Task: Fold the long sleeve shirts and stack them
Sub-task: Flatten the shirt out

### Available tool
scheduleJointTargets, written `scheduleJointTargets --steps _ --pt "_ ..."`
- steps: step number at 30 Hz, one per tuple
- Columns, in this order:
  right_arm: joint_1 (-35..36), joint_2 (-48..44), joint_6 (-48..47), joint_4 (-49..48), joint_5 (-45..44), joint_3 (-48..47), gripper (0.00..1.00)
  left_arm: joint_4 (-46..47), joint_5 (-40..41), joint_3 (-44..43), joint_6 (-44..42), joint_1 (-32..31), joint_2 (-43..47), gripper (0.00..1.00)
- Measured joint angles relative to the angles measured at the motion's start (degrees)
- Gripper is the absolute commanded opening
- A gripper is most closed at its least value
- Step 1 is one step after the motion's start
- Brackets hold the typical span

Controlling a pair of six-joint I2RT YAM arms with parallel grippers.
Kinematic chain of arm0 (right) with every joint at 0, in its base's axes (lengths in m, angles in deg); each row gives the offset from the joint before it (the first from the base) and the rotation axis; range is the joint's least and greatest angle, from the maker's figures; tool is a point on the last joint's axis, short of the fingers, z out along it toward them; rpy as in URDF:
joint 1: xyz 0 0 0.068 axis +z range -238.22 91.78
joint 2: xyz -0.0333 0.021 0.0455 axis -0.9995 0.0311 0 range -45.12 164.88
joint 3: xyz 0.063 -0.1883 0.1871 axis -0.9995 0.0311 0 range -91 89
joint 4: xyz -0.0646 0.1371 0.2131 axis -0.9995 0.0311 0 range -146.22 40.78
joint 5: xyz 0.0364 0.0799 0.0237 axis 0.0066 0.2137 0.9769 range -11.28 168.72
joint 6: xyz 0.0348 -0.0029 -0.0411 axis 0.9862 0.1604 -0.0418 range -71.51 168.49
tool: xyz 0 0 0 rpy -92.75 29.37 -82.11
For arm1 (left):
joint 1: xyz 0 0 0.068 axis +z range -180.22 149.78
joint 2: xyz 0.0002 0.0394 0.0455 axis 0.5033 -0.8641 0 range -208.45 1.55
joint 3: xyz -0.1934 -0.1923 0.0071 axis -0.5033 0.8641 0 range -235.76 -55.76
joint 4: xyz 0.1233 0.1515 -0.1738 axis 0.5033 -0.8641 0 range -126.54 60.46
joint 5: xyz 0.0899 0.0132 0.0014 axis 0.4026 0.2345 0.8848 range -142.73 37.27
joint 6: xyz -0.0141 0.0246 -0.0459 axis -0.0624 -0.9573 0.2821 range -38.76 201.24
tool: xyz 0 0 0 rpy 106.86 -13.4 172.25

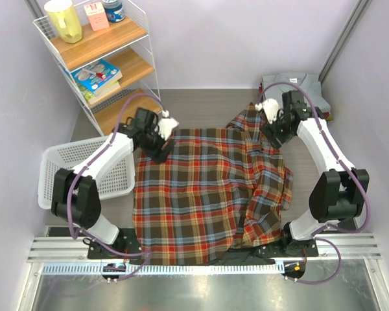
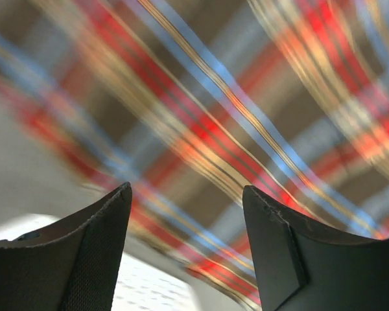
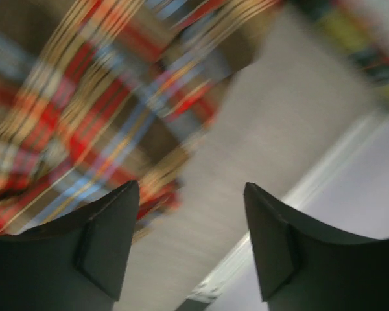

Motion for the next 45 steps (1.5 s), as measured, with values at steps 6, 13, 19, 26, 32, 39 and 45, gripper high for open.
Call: scheduleJointTargets --steps 6,13,19,26,32,39,45 --pt "0.0 0.2 1.5 5.3 5.4 13.9 0.46 -4.0 0.2 6.2 1.8 -1.8 -6.1 0.57" --pt "-0.1 10.2 1.1 1.9 1.6 20.6 0.46 -5.5 4.5 3.6 2.6 -1.1 -15.5 0.51" --pt "-1.5 17.8 -0.7 2.3 -5.3 11.5 0.46 -7.3 8.9 -7.7 2.3 2.2 -23.8 0.49" --pt "-3.7 25.5 -3.3 -3.6 -7.9 -2.3 0.67 -8.1 10.4 -22.0 1.7 4.5 -32.8 0.55" --pt "-4.9 20.4 -6.3 -1.5 -4.6 -2.5 0.73 -8.9 7.8 -16.4 0.9 4.6 -28.2 0.66" --pt "-5.1 4.0 -8.0 6.3 3.1 8.4 0.63 -11.6 2.4 -4.1 -0.4 -0.2 -9.6 0.68" --pt "-5.1 5.0 -7.9 6.8 5.3 21.5 0.61 -11.0 -0.1 6.8 -0.8 -9.0 -1.8 0.64"
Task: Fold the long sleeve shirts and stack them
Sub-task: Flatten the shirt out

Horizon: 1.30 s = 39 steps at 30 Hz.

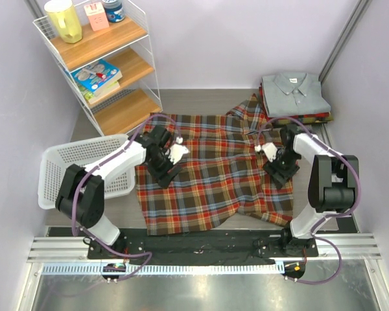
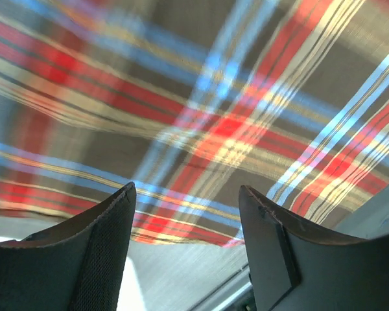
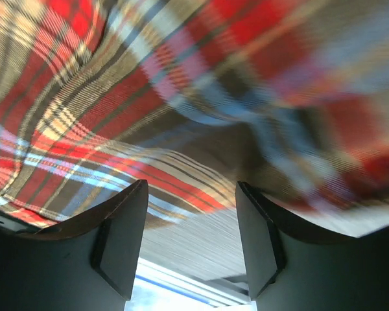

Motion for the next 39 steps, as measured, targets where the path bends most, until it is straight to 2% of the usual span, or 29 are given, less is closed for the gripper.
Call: scheduleJointTargets --steps 5,10,14,17,19,21,27,30,34,35,38,39 --pt "0.0 1.6 0.5 -1.4 -1.2 3.7 0.60 0.6 1.5 6.5 -0.2 0.3 -1.6 0.54" --pt "0.0 7.1 3.6 0.1 -3.2 -2.2 0.60 3.6 5.8 7.0 -1.2 1.0 -5.7 0.47" --pt "0.0 11.6 5.9 -2.1 -4.2 -9.4 0.64 3.0 7.7 1.8 -1.6 3.8 -10.5 0.49" --pt "-0.2 11.4 5.3 -4.9 -3.1 -12.3 0.66 5.8 8.1 -1.3 -2.7 7.8 -12.0 0.59" --pt "-0.5 8.4 3.2 -4.4 -1.6 -12.2 0.66 6.0 6.8 -1.4 -3.5 9.3 -10.5 0.64" --pt "-0.9 1.5 -0.6 -2.5 0.2 -9.5 0.65 5.4 4.9 -0.9 -4.3 8.5 -6.7 0.67" --pt "-1.1 -25.4 -13.7 6.6 4.2 5.6 0.69 4.2 -1.8 5.4 -5.8 -4.1 7.6 0.70" --pt "-0.3 -30.2 -18.3 8.2 4.1 14.7 0.74 3.6 -3.5 8.2 -5.7 -4.9 8.5 0.73" --pt "3.0 -29.1 -20.9 5.2 1.6 23.8 0.75 2.5 -3.5 11.2 -5.6 -4.3 8.0 0.74" --pt "4.2 -28.9 -21.0 4.1 1.1 25.1 0.74 2.4 -3.3 11.5 -5.6 -4.3 8.0 0.74" --pt "8.3 -28.0 -20.5 0.0 -1.0 27.4 0.61 2.4 -3.1 12.1 -5.6 -4.3 8.0 0.73" --pt "9.5 -27.7 -20.2 -2.2 -2.2 28.1 0.44 2.5 -2.9 12.4 -5.7 -4.3 8.0 0.72"
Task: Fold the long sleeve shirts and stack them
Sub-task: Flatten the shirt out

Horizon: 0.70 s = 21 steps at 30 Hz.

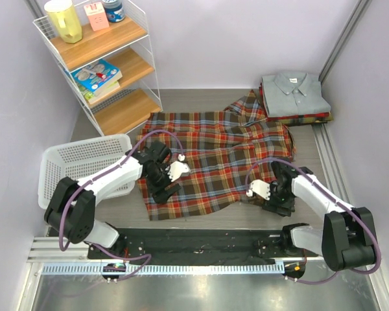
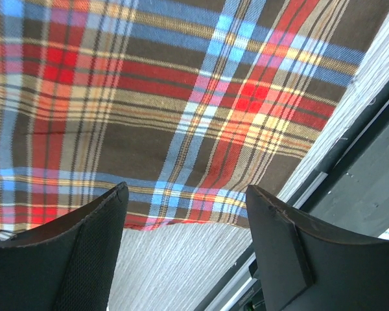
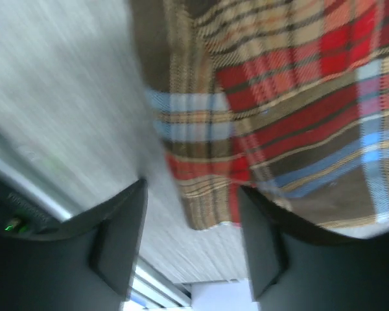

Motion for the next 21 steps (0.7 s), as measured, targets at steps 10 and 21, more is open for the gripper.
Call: scheduleJointTargets --steps 10,21 --pt "2.8 -4.7 5.7 -5.7 -6.1 1.0 0.01 -0.8 0.8 6.3 -3.7 -5.7 7.7 0.74" --pt "2.8 -18.7 5.4 3.2 -4.7 -4.5 0.01 -1.3 4.0 11.7 -5.6 -18.3 10.2 0.63"
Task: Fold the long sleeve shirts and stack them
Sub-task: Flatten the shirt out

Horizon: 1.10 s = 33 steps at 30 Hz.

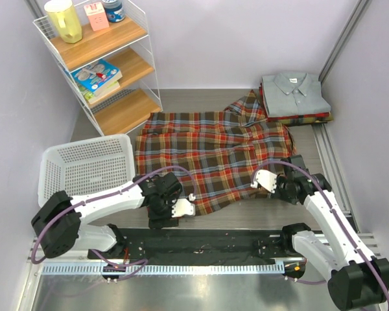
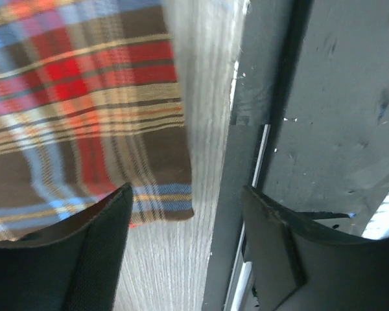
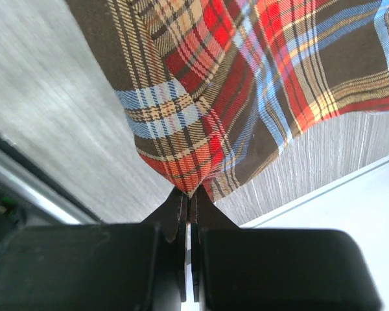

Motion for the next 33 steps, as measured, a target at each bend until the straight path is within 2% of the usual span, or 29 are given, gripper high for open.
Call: scheduleJointTargets --steps 1,2,4,5,7,8,9,13,15,21,24,29,30,31,33 --pt "0.0 0.0 0.0 1.0 0.5 -0.7 0.01 0.3 0.8 0.6 0.0 -1.1 -0.6 0.61" --pt "0.0 0.0 -0.1 2.0 1.0 -1.3 0.01 0.5 1.5 1.1 0.1 -1.6 -0.9 0.53" --pt "0.0 0.0 -0.3 3.8 1.8 -2.8 0.01 1.1 3.2 1.9 0.3 -1.7 -1.7 0.43" --pt "0.0 -0.2 -0.7 4.5 2.2 -3.6 0.01 1.6 3.9 2.3 0.4 -1.7 -1.9 0.31" --pt "0.0 -1.1 -1.7 5.6 2.6 -4.3 0.01 2.3 4.9 3.0 0.8 -1.7 -2.1 0.16" --pt "0.0 -1.8 -2.2 6.3 2.6 -4.3 0.01 2.6 5.3 3.2 0.8 -1.7 -2.1 0.05" --pt "0.0 -2.7 -2.9 7.3 2.7 -4.3 0.01 2.8 5.6 3.3 1.1 -1.7 -2.1 0.00" --pt "0.0 -5.5 -4.9 10.4 2.8 -4.4 0.01 1.8 5.6 3.0 0.9 -1.4 -0.2 0.00" --pt "0.0 -6.0 -5.7 12.8 3.3 -5.5 0.01 -1.2 3.1 1.0 0.5 0.5 1.5 0.00" --pt "0.0 -2.7 -8.8 14.6 4.0 -12.0 0.01 -5.6 -3.2 -10.5 -3.0 15.1 4.7 0.00" --pt "0.0 8.9 -9.0 12.6 4.3 -19.5 0.01 -5.7 -4.4 -17.0 -3.6 20.8 0.9 0.00" --pt "0.0 38.6 -5.3 2.7 4.4 -43.1 0.02 -0.5 -1.9 -25.8 -2.2 29.6 -10.5 0.00" --pt "0.0 42.6 -4.3 -0.1 4.1 -46.4 0.07 1.0 -0.3 -26.5 -1.4 30.4 -12.2 0.00" --pt "0.0 47.3 -3.0 -1.9 3.5 -50.5 0.29 2.4 1.3 -27.2 -0.7 31.1 -13.7 0.00" --pt "0.0 55.8 -0.2 -6.5 1.4 -58.3 0.51 5.4 4.5 -28.4 1.0 31.8 -16.0 0.00"
